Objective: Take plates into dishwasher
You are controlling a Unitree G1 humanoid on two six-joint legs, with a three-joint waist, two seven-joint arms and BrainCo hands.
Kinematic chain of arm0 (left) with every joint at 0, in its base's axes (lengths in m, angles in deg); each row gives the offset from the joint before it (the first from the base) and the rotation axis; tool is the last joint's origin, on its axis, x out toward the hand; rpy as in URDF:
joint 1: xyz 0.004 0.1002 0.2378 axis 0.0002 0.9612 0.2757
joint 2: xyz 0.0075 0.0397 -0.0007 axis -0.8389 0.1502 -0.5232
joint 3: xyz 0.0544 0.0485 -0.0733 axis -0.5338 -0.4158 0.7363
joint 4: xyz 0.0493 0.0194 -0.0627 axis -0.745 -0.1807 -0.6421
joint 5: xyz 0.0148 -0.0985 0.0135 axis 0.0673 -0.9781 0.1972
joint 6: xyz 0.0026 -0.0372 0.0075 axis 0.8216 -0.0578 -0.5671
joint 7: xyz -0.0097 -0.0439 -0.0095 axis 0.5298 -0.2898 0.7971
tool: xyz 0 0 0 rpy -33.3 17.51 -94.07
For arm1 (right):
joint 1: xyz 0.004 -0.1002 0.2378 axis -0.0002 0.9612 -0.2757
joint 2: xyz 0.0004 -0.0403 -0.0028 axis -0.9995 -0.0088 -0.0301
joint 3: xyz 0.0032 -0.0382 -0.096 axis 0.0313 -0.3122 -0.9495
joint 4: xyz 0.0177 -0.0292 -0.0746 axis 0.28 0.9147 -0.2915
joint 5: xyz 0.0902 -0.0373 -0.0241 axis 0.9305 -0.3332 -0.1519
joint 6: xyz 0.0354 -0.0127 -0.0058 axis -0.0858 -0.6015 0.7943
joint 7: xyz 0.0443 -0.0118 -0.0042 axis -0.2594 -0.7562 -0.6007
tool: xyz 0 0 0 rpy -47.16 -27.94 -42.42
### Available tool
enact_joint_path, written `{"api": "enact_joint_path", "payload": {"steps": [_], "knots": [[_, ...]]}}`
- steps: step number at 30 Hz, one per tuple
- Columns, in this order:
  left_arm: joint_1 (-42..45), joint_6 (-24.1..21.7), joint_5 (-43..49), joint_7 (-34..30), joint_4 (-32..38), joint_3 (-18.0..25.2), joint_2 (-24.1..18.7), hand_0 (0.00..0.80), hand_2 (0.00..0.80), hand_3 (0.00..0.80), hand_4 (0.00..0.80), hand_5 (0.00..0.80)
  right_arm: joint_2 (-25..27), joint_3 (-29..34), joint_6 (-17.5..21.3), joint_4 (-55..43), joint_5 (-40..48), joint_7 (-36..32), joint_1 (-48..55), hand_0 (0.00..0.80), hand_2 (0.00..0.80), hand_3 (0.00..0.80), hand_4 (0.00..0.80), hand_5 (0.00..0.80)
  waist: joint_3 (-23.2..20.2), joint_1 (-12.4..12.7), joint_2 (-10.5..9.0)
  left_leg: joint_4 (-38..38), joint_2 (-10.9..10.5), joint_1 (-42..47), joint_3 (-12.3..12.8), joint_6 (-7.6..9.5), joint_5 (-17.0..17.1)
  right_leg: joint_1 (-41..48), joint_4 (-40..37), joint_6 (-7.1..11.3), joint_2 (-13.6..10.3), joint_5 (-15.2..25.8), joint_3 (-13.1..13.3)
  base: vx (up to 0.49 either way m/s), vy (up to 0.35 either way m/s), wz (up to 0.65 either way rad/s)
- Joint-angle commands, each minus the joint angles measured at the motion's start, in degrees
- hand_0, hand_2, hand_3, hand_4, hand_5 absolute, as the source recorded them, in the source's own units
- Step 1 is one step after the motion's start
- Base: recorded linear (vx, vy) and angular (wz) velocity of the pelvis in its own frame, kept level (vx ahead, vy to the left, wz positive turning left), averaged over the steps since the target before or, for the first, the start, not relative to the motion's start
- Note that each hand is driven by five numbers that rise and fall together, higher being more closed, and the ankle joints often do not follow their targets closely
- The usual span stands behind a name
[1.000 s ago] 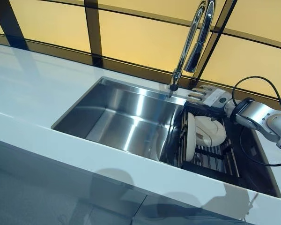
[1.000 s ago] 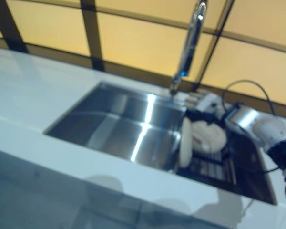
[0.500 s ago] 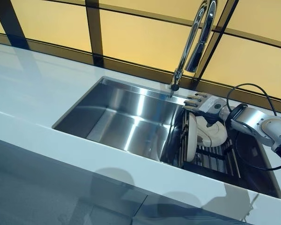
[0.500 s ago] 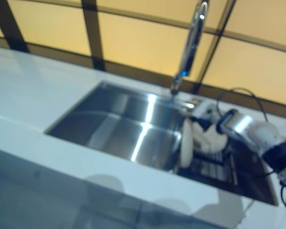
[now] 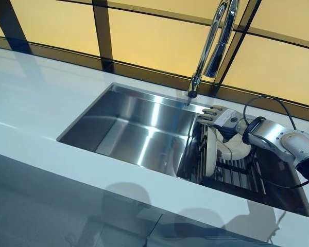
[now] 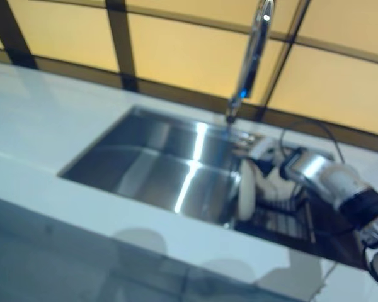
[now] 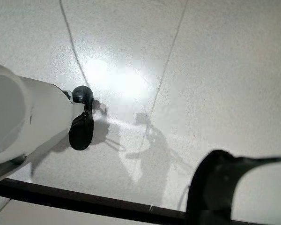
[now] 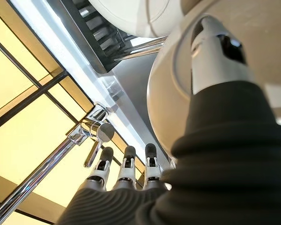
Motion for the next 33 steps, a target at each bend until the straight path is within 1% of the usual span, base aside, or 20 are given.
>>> {"api": "enact_joint_path", "payload": {"steps": [1, 5, 10, 11, 12, 14, 18, 21, 29, 33], "knots": [[-1.5, -0.6, -1.0, 0.4, -1.1, -0.9, -0.7, 0.0, 0.0, 0.0, 0.0, 0.0, 0.6, 0.0, 0.4, -1.5, 1.7, 0.9, -0.7, 0.0, 0.0, 0.0, 0.0, 0.0, 0.4, 1.4, -0.7, -0.2, -0.7, 0.2, 0.1, 1.6, -4.5, -0.1, 1.3, 5.08, -1.3, -1.0, 1.7, 0.0, 0.0, 0.0], [-1.5, -0.9, -1.2, 0.2, -1.1, -0.9, -0.7, 0.0, 0.0, 0.0, 0.0, 0.0, 0.3, 0.4, 0.5, -1.8, 2.3, 1.5, -0.7, 0.0, 0.0, 0.0, 0.0, 0.0, 0.4, 1.4, -0.72, -0.2, -0.7, 0.3, 0.1, 1.51, -4.5, 0.0, 1.4, 5.11, -1.3, -1.0, 1.7, 0.0, 0.0, 0.0], [-1.5, -0.8, -1.4, 0.0, -0.8, -1.1, -0.4, 0.0, 0.0, 0.0, 0.0, 0.0, 0.3, 0.5, 1.0, -2.3, 0.8, 0.7, -0.6, 0.0, 0.0, 0.0, 0.0, 0.0, 0.1, 1.3, -0.63, -0.2, -0.8, 0.3, 0.1, 1.51, -4.5, 0.0, 1.3, 5.08, -1.4, -1.1, 1.7, 0.0, 0.0, 0.0], [-1.6, -0.7, -1.5, -0.1, -0.8, -1.0, -0.4, 0.0, 0.0, 0.0, 0.0, 0.0, 0.4, 0.5, 1.3, -2.4, 0.4, 0.4, -0.6, 0.122, 0.122, 0.122, 0.122, 0.122, 0.0, 1.3, -0.62, -0.2, -0.8, 0.3, 0.1, 1.51, -4.5, 0.0, 1.3, 5.08, -1.4, -1.1, 1.7, 0.0, 0.0, 0.0], [-1.6, -0.7, -1.5, -0.1, -0.8, -1.0, -0.4, 0.0, 0.0, 0.0, 0.0, 0.0, 0.4, 0.5, 1.3, -2.4, 0.4, 0.4, -0.6, 0.122, 0.122, 0.122, 0.122, 0.122, 0.0, 1.3, -0.62, -0.2, -0.8, 0.3, 0.1, 1.51, -4.5, 0.0, 1.3, 5.08, -1.4, -1.1, 1.7, 0.0, 0.0, 0.0], [-1.3, -0.8, -1.7, -0.3, -0.8, -0.9, -0.6, 0.0, 0.0, 0.0, 0.0, 0.0, 0.6, 0.0, 2.8, -2.7, -1.7, -0.8, -0.6, 0.8, 0.8, 0.8, 0.8, 0.8, -0.1, 1.4, -0.67, -0.2, -0.8, 0.4, 0.1, 1.53, -4.5, 0.2, 1.3, 5.06, -1.4, -1.1, 1.6, 0.0, 0.0, 0.0], [-1.2, -1.0, -1.6, -0.5, -0.8, -0.7, -0.6, 0.0, 0.0, 0.0, 0.0, 0.0, 1.1, -0.6, 3.8, -2.7, -2.3, -2.0, -0.6, 0.8, 0.8, 0.8, 0.8, 0.8, -0.1, 1.4, -0.96, -0.2, -0.7, 0.5, 0.2, 1.51, -4.5, 0.3, 1.2, 5.07, -1.4, -1.0, 1.7, 0.0, 0.0, 0.0], [-1.1, -1.2, -1.5, -0.3, -1.0, -0.5, -0.8, 0.0, 0.0, 0.0, 0.0, 0.0, 1.3, -1.1, 3.7, -2.5, -1.2, -3.1, -0.9, 0.8, 0.8, 0.8, 0.8, 0.8, -0.1, 1.4, -1.3, -0.2, -0.5, 0.6, 0.2, 1.43, -4.5, 0.4, 1.0, 5.08, -1.3, -0.9, 1.6, 0.0, 0.0, 0.0], [-0.7, -1.1, -0.9, -0.6, -1.3, -0.1, -0.8, 0.0, 0.0, 0.0, 0.0, 0.0, 1.7, -1.0, 4.2, -0.5, -1.6, -2.3, -1.3, 0.8, 0.8, 0.8, 0.8, 0.8, -0.9, 1.2, -1.55, -0.2, -0.5, 1.0, 0.4, 1.38, -4.6, 0.9, 0.8, 5.02, -1.2, -1.0, 1.7, 0.0, 0.0, 0.0], [-0.5, -1.0, -0.7, -0.6, -1.2, 0.1, -0.6, 0.0, 0.0, 0.0, 0.0, 0.0, 2.5, -0.7, 5.4, -0.3, -2.7, -2.7, -1.5, 0.8, 0.8, 0.8, 0.8, 0.8, -1.4, 1.0, -1.64, -0.2, -0.5, 1.2, 0.5, 1.33, -4.6, 1.2, 0.7, 5.04, -1.1, -1.0, 1.9, 0.0, 0.0, 0.0]]}}
